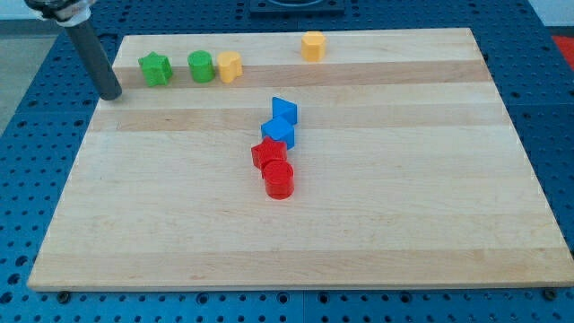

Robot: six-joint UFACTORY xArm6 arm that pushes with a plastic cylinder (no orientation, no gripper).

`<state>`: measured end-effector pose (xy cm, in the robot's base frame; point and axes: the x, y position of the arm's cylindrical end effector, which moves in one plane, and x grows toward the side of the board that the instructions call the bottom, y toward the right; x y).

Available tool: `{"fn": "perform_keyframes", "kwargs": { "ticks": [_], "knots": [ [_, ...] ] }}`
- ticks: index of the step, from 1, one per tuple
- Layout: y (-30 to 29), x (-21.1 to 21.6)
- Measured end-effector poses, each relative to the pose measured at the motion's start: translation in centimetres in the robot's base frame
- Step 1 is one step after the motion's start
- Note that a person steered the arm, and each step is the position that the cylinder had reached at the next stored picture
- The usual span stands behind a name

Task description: Slide the green star towards left side of the green circle

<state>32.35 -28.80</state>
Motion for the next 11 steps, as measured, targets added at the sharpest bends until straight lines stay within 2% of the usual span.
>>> {"fn": "perform_keyframes", "kwargs": {
  "ticks": [1, 4, 6, 7, 8, 9, 11],
  "knots": [
    [0.0, -2.1],
    [3.1, -2.4],
    [5.3, -6.0],
    [3.8, -6.3],
    [-1.5, -6.5],
    [-1.5, -8.1],
    [3.6, -8.7]
  ]
}}
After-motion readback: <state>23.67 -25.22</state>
